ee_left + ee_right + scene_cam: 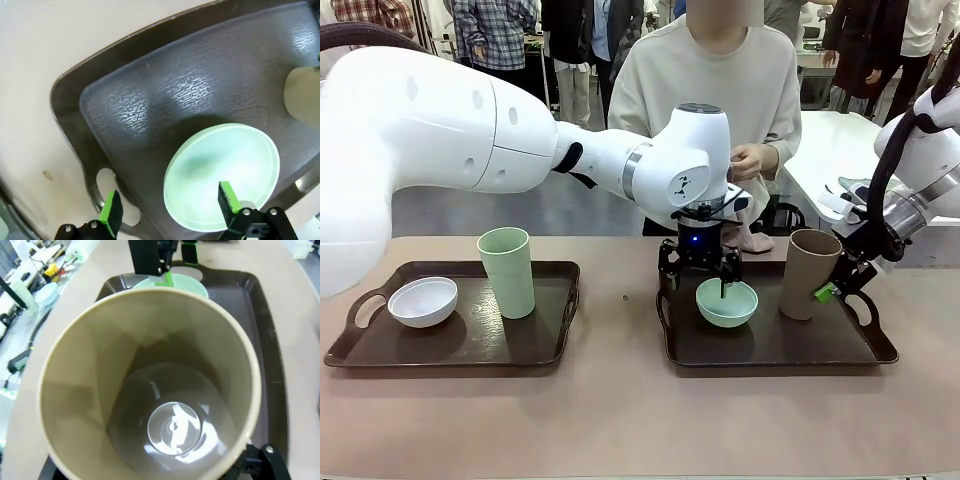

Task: Set up a tray with a mat and arrange the tableware.
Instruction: Pick up the Picnic Bowl and Reusable plastic cup from the Handle tray in front of the human's position and hold them in the air.

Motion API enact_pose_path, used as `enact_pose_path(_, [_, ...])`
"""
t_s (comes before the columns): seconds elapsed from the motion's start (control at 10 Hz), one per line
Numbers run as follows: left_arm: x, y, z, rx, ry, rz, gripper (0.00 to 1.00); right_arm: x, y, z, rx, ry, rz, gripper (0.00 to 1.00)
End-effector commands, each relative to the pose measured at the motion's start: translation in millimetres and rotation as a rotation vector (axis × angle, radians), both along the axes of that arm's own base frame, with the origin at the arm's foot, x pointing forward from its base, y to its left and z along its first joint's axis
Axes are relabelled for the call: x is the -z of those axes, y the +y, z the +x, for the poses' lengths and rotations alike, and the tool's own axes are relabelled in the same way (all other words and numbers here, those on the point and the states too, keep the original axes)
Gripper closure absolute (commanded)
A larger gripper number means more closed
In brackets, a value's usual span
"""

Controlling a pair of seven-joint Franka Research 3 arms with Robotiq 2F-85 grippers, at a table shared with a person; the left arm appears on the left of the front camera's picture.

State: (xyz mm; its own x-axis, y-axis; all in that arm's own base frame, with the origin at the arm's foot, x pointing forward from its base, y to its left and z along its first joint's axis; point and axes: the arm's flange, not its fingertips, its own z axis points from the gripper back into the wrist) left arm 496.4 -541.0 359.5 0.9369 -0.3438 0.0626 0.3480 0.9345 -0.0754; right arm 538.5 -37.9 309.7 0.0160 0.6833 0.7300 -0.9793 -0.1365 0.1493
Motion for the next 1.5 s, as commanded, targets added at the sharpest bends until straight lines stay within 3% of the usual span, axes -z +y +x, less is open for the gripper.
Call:
enact_pose_path(0.0, [-0.8,-7.4,1.1,-0.038,-0.018,0.032,0.00,3.0,9.2,-3.5,-0.030,-0.012,0.032,0.00])
enact_pose_path(0.7, [8.4,-3.7,-1.8,-0.119,0.090,0.027,0.00,33.2,33.1,9.9,0.001,0.040,0.082,0.00])
enact_pose_path(1.0, [11.0,-2.1,-0.8,-0.130,0.126,0.020,0.00,34.1,33.3,8.5,-0.012,-0.024,0.118,0.00])
enact_pose_path(1.1, [10.8,-0.9,0.1,-0.113,0.136,0.001,0.49,33.5,33.5,7.7,-0.021,-0.050,0.114,0.44])
enact_pose_path(1.2, [11.3,-1.7,0.5,-0.125,0.148,0.009,0.60,33.4,32.6,6.9,-0.025,-0.052,0.115,0.60])
enact_pose_path(1.3, [11.1,-1.4,1.9,-0.132,0.147,0.013,1.00,33.4,32.7,7.5,-0.028,-0.059,0.114,1.00])
enact_pose_path(1.4, [11.2,-1.2,0.5,-0.134,0.141,0.011,1.00,33.6,32.3,6.0,-0.035,-0.062,0.114,1.00])
